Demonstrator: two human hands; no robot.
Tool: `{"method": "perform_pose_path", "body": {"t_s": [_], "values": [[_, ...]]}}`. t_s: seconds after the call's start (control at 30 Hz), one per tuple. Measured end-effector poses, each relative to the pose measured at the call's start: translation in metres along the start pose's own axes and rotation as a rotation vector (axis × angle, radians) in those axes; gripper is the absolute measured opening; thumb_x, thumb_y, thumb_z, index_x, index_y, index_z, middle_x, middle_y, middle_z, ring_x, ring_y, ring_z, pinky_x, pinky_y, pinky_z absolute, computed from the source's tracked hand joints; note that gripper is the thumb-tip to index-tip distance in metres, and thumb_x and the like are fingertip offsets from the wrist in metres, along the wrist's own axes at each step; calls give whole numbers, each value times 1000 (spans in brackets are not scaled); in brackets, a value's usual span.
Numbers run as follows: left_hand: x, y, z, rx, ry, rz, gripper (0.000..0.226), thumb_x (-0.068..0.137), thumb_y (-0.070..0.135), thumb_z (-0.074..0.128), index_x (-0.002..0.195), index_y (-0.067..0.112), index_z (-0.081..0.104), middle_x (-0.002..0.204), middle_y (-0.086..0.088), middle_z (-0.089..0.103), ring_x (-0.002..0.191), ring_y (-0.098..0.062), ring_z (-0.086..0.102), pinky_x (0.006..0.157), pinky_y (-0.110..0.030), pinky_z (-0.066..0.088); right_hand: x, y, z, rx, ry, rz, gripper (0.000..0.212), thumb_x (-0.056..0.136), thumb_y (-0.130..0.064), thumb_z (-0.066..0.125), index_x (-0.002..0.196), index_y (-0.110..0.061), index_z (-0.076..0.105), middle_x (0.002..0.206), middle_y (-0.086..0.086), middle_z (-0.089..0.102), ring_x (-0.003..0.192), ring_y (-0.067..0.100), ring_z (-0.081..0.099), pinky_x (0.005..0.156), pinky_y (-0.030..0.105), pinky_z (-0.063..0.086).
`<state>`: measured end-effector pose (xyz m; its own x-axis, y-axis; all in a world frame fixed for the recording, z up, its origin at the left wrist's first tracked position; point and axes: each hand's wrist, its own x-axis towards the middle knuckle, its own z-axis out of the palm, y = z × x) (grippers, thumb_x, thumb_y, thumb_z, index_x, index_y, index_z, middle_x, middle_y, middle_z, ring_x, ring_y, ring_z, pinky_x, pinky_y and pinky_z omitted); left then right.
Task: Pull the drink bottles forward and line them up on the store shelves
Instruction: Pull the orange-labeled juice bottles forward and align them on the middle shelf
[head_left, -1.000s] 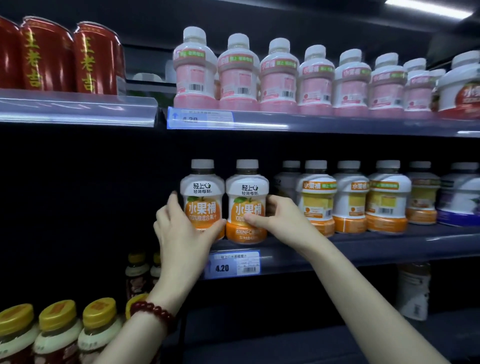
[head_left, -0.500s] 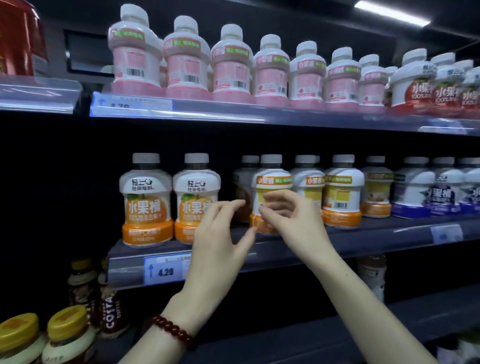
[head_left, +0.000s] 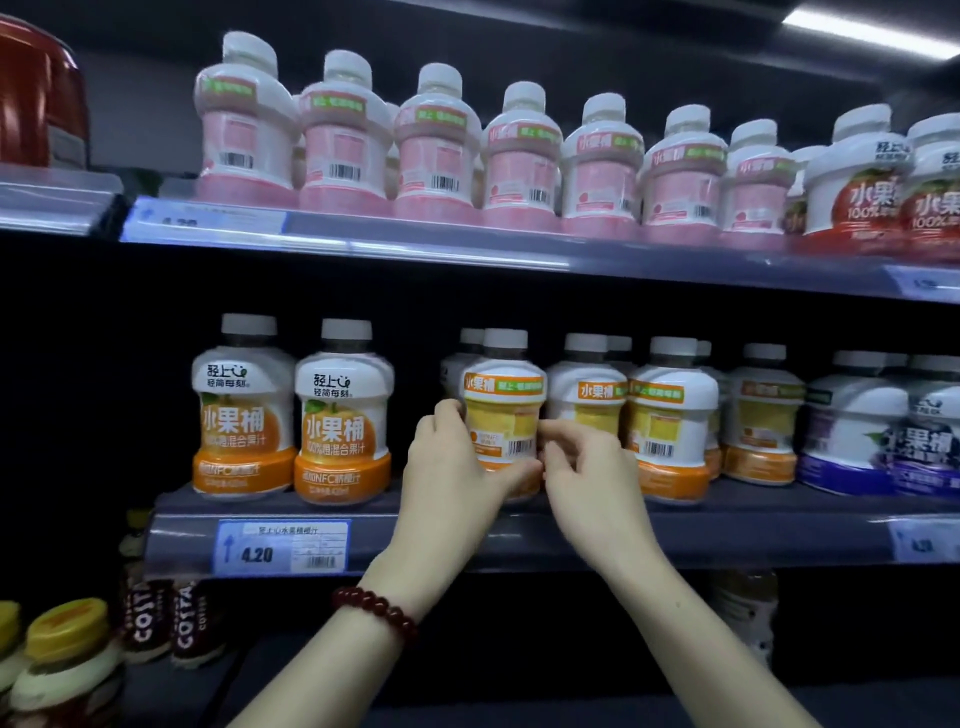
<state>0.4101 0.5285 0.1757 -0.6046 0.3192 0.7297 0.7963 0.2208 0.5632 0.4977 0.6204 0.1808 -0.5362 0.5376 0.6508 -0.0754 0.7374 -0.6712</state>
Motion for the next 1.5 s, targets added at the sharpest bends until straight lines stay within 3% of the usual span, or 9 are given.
{"method": "perform_pose_path", "body": {"t_s": [0.13, 0.3, 0.47, 0.57, 0.67, 0.83, 1.1, 1.27, 1.5], "values": [[0, -5, -10, -105, -41, -32, 80, 62, 44, 82, 126, 16, 41, 112, 5, 61, 102, -11, 61, 80, -22, 52, -4, 0, 6, 52, 23, -24, 27, 95, -9, 50, 114, -15, 68, 103, -3, 71, 97, 9, 66, 84, 26, 56], [-8, -9, -19, 16, 44, 37, 73, 73, 34, 77, 133, 13, 41, 119, 1, 55, 108, -10, 54, 81, -11, 42, 8, -3, 11, 37, -81, 56, 39, 99, -15, 45, 138, -16, 49, 129, -1, 58, 121, 15, 55, 100, 31, 47], [-22, -7, -20, 25, 17, 106, 38, 83, 31, 65, 119, 22, 55, 109, 5, 56, 90, 0, 51, 66, -3, 39, 13, -6, 22, 58, -177, 68, 13, 99, -16, 46, 110, -23, 49, 94, -9, 60, 82, 1, 59, 67, 17, 49], [-14, -8, -23, 10, -42, 56, 34, 81, 34, 62, 110, 18, 54, 102, 2, 61, 90, -9, 57, 63, -9, 39, 10, -2, 19, 90, -102, 12, 20, 92, -15, 60, 107, -25, 54, 91, -15, 60, 83, -3, 59, 65, 12, 46], [-16, -9, -30, 2, -35, 68, 55, 83, 35, 58, 131, 13, 43, 115, 0, 60, 104, -14, 57, 79, -21, 46, 17, 1, 17, 122, -106, 28, 29, 90, -14, 63, 117, -21, 55, 100, -9, 64, 91, 2, 61, 74, 18, 50], [-34, -5, -41, -43, -14, 169, 38, 89, 26, 58, 126, 24, 49, 106, 18, 46, 86, 12, 45, 73, 4, 36, 31, 3, 18, 322, -370, 113, 57, 89, -24, 65, 140, -18, 42, 130, 1, 61, 116, 17, 60, 100, 43, 49], [-22, -12, -41, -6, -39, 97, 18, 86, 28, 56, 101, 21, 48, 97, 6, 55, 84, -4, 51, 63, -10, 39, 26, 1, 31, 209, -236, 45, 44, 75, -29, 78, 116, -17, 65, 100, -3, 73, 92, 13, 70, 82, 40, 59], [-40, -8, -43, 20, -1, 169, 19, 89, 27, 54, 108, 23, 50, 104, 20, 47, 90, 5, 46, 74, -8, 38, 27, -3, 29, 196, -315, 99, 54, 79, -32, 75, 123, -18, 48, 115, -4, 63, 103, 11, 62, 85, 31, 55], [-25, -12, -46, 109, -38, 98, 16, 87, 25, 55, 98, 15, 57, 95, 4, 56, 86, -10, 52, 64, -18, 37, 23, -14, 34, 101, -246, 41, 52, 74, -35, 79, 116, -19, 55, 99, -9, 66, 89, 4, 63, 67, 16, 52]]}}
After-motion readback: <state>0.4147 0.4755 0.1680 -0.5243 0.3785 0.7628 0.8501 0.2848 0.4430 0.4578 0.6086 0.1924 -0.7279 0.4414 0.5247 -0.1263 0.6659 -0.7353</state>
